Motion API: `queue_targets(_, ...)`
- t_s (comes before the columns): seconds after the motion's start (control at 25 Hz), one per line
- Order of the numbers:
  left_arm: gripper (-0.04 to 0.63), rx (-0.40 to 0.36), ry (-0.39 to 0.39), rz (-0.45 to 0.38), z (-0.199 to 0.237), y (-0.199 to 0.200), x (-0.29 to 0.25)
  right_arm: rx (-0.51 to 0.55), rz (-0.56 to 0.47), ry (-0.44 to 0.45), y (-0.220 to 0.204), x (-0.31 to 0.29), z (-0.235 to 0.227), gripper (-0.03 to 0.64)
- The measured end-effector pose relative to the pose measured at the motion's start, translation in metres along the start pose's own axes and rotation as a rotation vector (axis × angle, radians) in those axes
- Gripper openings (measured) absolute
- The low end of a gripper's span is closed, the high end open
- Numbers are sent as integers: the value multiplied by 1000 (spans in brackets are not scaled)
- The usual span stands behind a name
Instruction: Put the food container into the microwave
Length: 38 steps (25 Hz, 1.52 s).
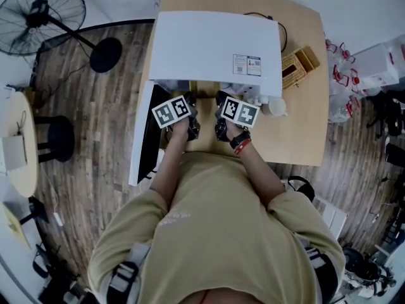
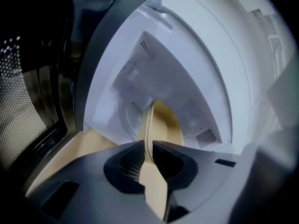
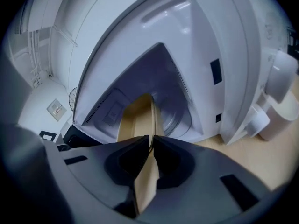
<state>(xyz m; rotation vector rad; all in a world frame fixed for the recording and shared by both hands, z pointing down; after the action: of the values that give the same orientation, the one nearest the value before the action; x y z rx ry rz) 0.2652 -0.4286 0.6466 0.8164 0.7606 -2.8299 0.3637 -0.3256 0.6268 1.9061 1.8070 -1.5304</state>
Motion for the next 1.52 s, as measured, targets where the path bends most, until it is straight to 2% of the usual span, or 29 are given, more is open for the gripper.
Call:
queue_targets(0.28,54,-73,43,30,7,7,-19,33,-10,-37,12,-17,0,38)
queue_targets(0.84,57,-171,48,13,7,19,-33,31,-64,-33,24,-33,-2,38)
queue_targets(1.08,69,-261,61,32,4,22,-34,55,-78,-21,24,-34,-2,40)
queue_targets(1.2,71,-295,70,16,3,24,-33,91,-86,-12,23,-33,1,54)
queue_targets(1.32,78,-311,66,-5,1,27,-31,114,-91,13,20,-35,5,105)
queue_targets(1.52,127,-316,67,-15,0,24,-24,137,-99,21,18,-28,8,124)
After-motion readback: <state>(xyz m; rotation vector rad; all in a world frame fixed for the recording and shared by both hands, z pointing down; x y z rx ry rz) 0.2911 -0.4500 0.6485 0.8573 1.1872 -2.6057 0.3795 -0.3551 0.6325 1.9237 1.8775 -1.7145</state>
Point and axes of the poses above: the fingertips, and each gripper's own axes: x backward along the fingers, z to its left, y out of its top, the point moved 3 cm from there along x, backward along the fingers, and after that the axes turned 6 degrees about -y, right-handed, at the moved point
